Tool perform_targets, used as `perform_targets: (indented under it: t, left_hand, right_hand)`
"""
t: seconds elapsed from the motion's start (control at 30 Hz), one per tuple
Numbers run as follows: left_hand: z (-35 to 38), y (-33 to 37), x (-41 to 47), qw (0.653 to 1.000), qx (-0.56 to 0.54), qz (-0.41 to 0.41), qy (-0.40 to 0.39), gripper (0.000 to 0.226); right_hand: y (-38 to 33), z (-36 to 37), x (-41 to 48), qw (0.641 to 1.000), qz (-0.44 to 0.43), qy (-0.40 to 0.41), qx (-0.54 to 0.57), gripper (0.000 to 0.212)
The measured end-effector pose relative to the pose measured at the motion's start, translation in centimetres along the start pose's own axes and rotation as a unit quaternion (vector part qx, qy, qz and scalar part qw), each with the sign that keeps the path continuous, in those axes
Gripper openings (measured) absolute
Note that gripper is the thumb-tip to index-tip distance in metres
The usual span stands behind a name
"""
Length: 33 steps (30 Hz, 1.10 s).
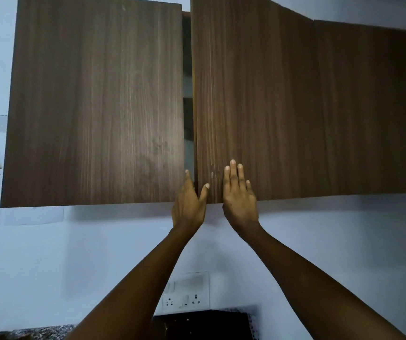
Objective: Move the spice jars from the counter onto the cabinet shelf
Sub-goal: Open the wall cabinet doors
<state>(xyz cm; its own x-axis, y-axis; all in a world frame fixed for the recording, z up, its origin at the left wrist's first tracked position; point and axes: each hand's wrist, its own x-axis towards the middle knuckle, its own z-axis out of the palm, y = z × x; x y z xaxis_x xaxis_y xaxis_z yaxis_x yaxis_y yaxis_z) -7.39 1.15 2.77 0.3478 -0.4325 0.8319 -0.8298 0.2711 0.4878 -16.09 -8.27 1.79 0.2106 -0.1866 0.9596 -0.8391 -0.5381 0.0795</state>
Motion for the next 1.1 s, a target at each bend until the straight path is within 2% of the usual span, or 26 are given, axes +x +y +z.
perform_targets:
  t: [0.07, 0.17, 0.3, 0.67, 0.83, 0.97, 1.1]
  left_hand:
    - [-0.2, 0.7, -0.6, 1.0, -0.024, 0.018, -0.004, 0.044]
    - [-0.7, 2.3, -1.5, 0.996, -0.088, 0.011, 0.001, 0.037]
    - [-1.0, 4.8, -3.0, 0.989, -0.149, 0.009, 0.002, 0.037]
    - [-0.4, 10.5, -6.9, 0.971, -0.237, 0.02, 0.0, 0.04]
    - [0.4, 13.5, -8.8, 0.973, -0.223, 0.053, 0.009, 0.044]
    - [1.5, 15.6, -10.4, 0.978, -0.187, 0.086, 0.043, 0.048]
    - [2.8, 17.2, -11.4, 0.978, -0.158, 0.111, 0.079, 0.052]
  right_hand:
    - [0.4, -1.0, -0.4, 1.0, 0.004, 0.006, 0.011, 0.099]
    - [1.0, -2.5, -1.1, 0.999, 0.004, 0.021, 0.026, 0.097]
    - [1.9, -4.6, -2.0, 0.998, 0.01, 0.037, 0.055, 0.098]
    - [4.6, -10.1, -4.2, 0.986, 0.069, 0.04, 0.147, 0.083]
    - [5.9, -13.5, -5.4, 0.968, 0.096, 0.064, 0.221, 0.071]
    - [7.0, -15.9, -6.0, 0.931, 0.145, 0.03, 0.333, 0.093]
    - [8.6, -16.9, -6.5, 0.91, 0.16, 0.03, 0.381, 0.082]
